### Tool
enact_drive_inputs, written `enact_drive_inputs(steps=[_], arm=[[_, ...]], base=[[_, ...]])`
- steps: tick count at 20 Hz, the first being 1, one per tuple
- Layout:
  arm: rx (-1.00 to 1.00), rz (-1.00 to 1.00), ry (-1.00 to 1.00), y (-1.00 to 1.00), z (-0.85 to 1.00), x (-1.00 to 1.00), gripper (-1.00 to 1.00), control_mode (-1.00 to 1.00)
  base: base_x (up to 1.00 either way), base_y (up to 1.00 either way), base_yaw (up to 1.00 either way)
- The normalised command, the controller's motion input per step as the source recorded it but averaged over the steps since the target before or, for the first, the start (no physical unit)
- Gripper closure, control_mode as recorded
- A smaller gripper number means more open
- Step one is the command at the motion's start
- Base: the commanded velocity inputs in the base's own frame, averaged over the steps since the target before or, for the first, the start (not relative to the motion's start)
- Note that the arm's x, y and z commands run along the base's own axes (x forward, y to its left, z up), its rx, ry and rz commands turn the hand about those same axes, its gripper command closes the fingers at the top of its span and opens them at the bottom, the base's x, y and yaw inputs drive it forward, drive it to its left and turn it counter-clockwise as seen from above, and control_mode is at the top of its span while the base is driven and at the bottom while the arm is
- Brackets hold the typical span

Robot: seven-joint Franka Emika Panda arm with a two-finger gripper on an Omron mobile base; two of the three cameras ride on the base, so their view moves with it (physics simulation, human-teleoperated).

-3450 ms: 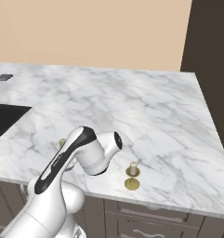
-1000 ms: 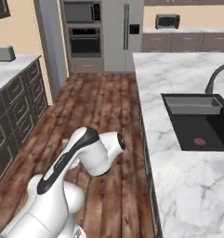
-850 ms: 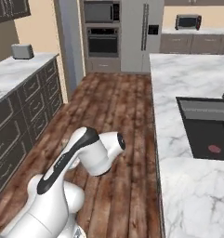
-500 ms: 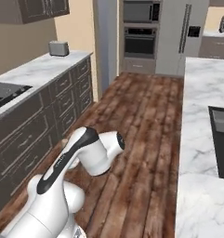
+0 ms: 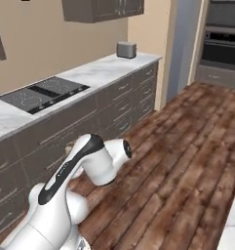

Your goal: Pick the candle and candle from the dining table and place them in the open cabinet. Close the cabinet after placing the objects.

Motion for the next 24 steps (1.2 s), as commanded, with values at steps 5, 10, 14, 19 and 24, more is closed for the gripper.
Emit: enact_drive_inputs(steps=[5,10,14,19,24], arm=[[0.0,0.0,0.0,0.0,0.0,0.0,1.0,1.0],[0.0,0.0,0.0,0.0,0.0,0.0,1.0,1.0],[0.0,0.0,0.0,0.0,0.0,0.0,1.0,1.0],[0.0,0.0,0.0,0.0,0.0,0.0,1.0,1.0],[0.0,0.0,0.0,0.0,0.0,0.0,1.0,1.0]], base=[[0.21,0.11,0.59],[0.14,0.15,0.65],[0.12,0.14,0.69],[0.12,0.08,0.71],[0.16,0.08,0.65]])
